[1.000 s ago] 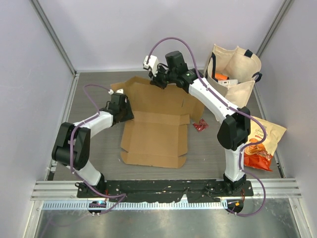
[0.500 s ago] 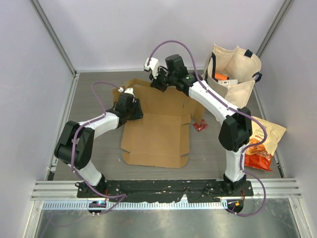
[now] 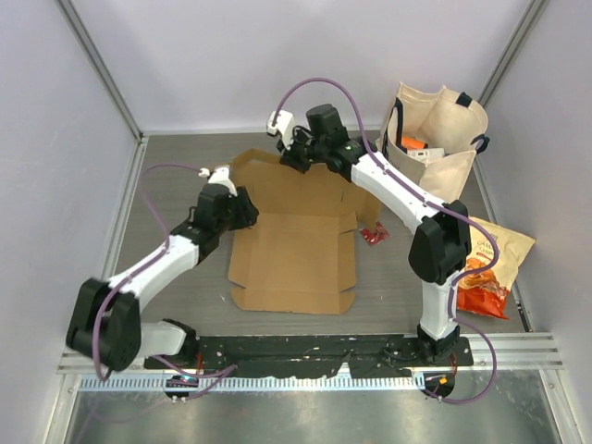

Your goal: Fold the paper box

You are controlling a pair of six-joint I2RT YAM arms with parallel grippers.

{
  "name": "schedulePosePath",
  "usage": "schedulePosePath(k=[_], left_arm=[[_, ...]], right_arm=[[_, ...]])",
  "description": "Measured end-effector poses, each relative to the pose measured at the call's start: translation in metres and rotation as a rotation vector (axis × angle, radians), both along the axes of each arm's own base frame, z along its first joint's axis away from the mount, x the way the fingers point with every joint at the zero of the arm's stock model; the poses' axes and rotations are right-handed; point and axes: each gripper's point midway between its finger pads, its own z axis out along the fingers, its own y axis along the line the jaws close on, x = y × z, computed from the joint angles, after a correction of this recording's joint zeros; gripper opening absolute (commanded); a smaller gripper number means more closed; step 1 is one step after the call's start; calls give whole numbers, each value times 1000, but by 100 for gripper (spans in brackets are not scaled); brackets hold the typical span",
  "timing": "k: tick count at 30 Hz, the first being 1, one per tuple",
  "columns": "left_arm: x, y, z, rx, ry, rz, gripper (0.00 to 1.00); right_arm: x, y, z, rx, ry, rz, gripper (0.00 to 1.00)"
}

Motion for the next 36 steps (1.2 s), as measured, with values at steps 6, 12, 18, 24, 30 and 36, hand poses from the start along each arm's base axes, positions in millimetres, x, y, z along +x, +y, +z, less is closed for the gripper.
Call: schedulePosePath(k=[6,12,18,24,30,36], left_arm=[[-1,24,93,-69,-255,94,84],[23,30,150,-45,-371,130,82],[49,25,165,25,-401,113,73],[72,19,148,92,-328,98,31],[72,5,132,10,-252,87,19],[50,4,109,-79,-184,109,75]], right_arm=[[-1,1,0,-3,-5,13,1],[-3,2,0,-4,-5,20,1],[-5,4,-1,-9,-5,26,1],[-7,6,-2,-15,-2,29,1],[-7,7,-2,-25,-12,12,1],[-8,8,-3,-34,-15,5,1]])
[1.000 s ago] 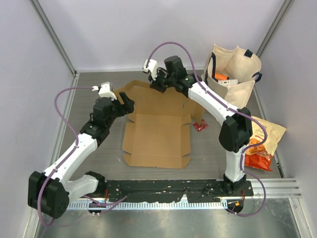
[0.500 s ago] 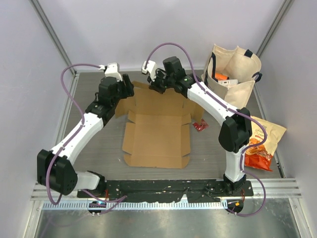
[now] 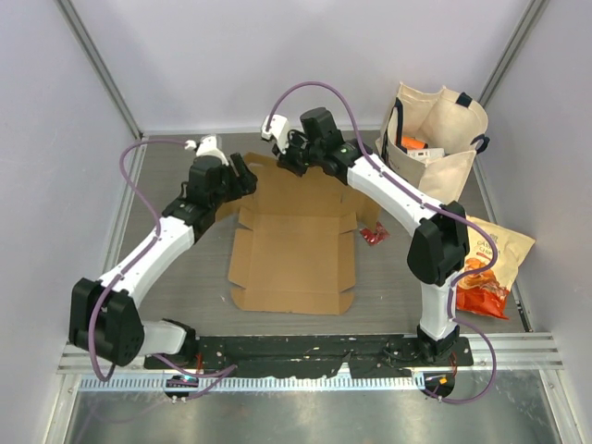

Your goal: Fold the paper box

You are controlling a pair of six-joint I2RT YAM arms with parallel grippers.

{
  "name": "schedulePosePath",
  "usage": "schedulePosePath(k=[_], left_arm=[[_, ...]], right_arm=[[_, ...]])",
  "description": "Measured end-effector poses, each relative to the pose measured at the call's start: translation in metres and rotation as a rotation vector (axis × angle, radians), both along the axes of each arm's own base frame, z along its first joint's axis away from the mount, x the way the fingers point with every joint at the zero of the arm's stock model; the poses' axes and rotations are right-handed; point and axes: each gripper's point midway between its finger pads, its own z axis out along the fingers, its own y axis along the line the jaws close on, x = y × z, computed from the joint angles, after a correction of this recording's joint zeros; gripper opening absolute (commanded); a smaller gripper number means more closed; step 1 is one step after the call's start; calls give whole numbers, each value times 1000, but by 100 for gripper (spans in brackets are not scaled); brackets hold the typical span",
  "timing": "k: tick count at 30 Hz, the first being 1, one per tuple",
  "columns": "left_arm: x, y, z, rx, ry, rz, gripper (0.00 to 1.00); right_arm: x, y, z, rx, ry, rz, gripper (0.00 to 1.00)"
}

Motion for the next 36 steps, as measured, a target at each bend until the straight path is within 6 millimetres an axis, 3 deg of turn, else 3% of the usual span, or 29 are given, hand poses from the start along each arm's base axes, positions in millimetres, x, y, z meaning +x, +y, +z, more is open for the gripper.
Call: schedulePosePath(k=[3,8,12,16,18,23,26,27,30,33,36], left_arm=[[-17,19,-6,-15,19,47,79],[-32,78,4,-51,-34,223,68],[-41,117,-16,-71,-58,372,82],[-39,122,-67,-70,-15,391,81],[-35,121,-82,-62,-13,379,81],[-17,117,-84,-28,-85,315,80],[-3,116,-84,-15,-104,278,65],[1,116,-85,-15,-105,271,51],[10,113,-91,-12,-89,233,30],[14,105,-88,-32,-85,187,16],[17,96,-80,-55,-89,140,10]], right_arm=[[0,1,0,0,-1,1,1],[-1,1,0,1,-1,3,1],[-1,1,0,2,1,8,1],[-3,2,0,2,1,21,1],[-4,3,0,0,1,30,1],[-7,4,-2,-11,-4,60,1],[-8,3,-1,-20,-12,74,1],[-8,3,-1,-23,-14,76,1],[-8,3,-1,-31,-21,83,1],[-7,2,-1,-47,-34,80,1],[-2,0,-1,-71,-69,60,1]])
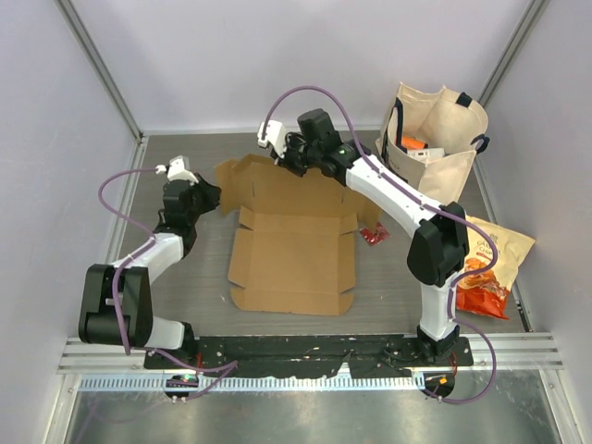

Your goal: Fold the paper box

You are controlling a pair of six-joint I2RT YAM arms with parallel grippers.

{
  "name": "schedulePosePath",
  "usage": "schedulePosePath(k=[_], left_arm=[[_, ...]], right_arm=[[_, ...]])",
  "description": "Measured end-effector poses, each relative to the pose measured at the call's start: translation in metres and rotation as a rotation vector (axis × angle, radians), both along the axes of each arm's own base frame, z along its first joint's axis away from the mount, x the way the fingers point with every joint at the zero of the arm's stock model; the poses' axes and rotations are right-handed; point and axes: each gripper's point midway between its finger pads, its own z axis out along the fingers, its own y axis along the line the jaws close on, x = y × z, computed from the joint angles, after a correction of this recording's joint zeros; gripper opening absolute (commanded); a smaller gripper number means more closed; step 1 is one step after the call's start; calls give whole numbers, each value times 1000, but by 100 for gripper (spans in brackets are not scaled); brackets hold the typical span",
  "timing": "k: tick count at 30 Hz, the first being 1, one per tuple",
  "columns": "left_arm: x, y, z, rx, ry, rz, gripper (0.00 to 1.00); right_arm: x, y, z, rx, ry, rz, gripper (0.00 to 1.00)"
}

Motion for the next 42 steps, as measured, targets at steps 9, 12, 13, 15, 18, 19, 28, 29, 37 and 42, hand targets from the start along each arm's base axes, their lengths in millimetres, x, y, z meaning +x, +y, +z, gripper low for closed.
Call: schedulePosePath(k=[9,12,13,15,18,19,28,29,37,42], left_arm=[[-13,-17,14,-40,9,-95,0],[-22,-23,24,-61,-18,-119,0],[-26,-25,28,-64,-31,-128,0],[-31,-31,33,-68,-46,-147,0],[-39,-39,43,-73,-73,-177,0],[-41,-42,45,-74,-81,-184,0],[-48,-51,42,-79,-95,-209,0],[-48,-51,41,-78,-94,-209,0],[-45,-59,29,-90,-79,-223,0],[-48,-62,20,-102,-54,-209,60]], right_arm=[[2,-5,-19,-108,-169,-85,1],[0,-7,-26,-146,-215,-109,1],[0,-8,-28,-155,-233,-118,1],[-1,-11,-32,-176,-268,-135,1],[1,-14,-30,-178,-311,-160,1],[3,-15,-28,-177,-324,-171,1],[24,-10,4,-173,-464,-207,1],[29,-8,10,-172,-486,-211,2],[41,-7,13,-189,-563,-212,2],[39,-10,-8,-222,-580,-191,2]])
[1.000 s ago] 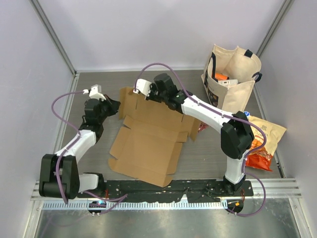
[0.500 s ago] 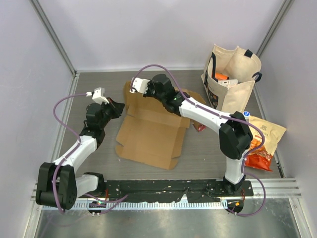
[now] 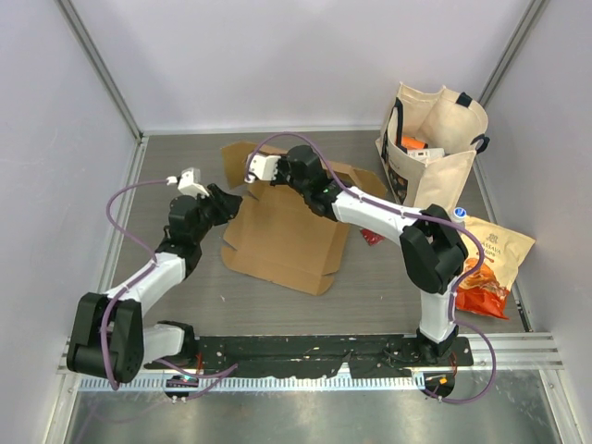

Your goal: Fold the paper box

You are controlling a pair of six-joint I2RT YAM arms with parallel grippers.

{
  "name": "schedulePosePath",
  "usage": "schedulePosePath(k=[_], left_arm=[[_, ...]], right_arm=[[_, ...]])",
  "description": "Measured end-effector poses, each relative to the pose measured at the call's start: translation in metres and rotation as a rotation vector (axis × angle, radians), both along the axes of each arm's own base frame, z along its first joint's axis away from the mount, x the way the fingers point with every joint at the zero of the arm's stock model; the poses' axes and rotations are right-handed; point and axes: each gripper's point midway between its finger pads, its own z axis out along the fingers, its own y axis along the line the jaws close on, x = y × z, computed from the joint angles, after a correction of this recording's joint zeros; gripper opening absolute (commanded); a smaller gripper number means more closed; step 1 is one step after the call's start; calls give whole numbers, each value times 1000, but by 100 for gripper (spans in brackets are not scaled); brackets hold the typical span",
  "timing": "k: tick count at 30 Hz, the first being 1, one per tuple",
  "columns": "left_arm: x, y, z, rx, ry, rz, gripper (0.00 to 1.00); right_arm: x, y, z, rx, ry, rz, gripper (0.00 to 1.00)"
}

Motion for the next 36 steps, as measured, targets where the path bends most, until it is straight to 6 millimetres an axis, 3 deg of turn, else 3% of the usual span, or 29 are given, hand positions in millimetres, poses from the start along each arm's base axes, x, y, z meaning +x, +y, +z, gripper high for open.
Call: schedulePosePath(k=[1,4,6,10,14,18,21,22,25,26,28,31,36], left_arm=[[1,3,0,1,3,21,69],[7,20,1,8,20,112,75],[18,34,4,20,18,161,75],[59,54,6,86,36,221,72],[93,59,-12,115,70,217,70],[114,52,-45,126,122,152,61],[126,43,-58,121,130,90,47],[128,40,-59,120,124,71,33],[137,34,-53,121,103,33,9],[140,32,-48,124,92,19,5],[143,28,-40,123,76,-7,0],[141,21,-38,117,81,-32,0],[120,15,-32,114,99,-37,0]], right_arm=[[-1,-1,-5,-15,2,4,1],[-1,1,-3,-15,-7,16,1],[0,1,-3,-14,-7,22,1],[1,0,-4,-12,2,37,1],[4,-2,-5,-6,11,51,1],[3,-2,-6,-8,17,58,1],[3,-1,-4,-9,20,61,2],[3,-1,-4,-10,21,62,1],[3,-1,-5,-10,22,63,1],[3,-1,-5,-10,22,62,2],[3,0,-3,-7,18,67,1],[4,0,-1,-4,13,67,2],[5,-2,0,-13,1,41,1]])
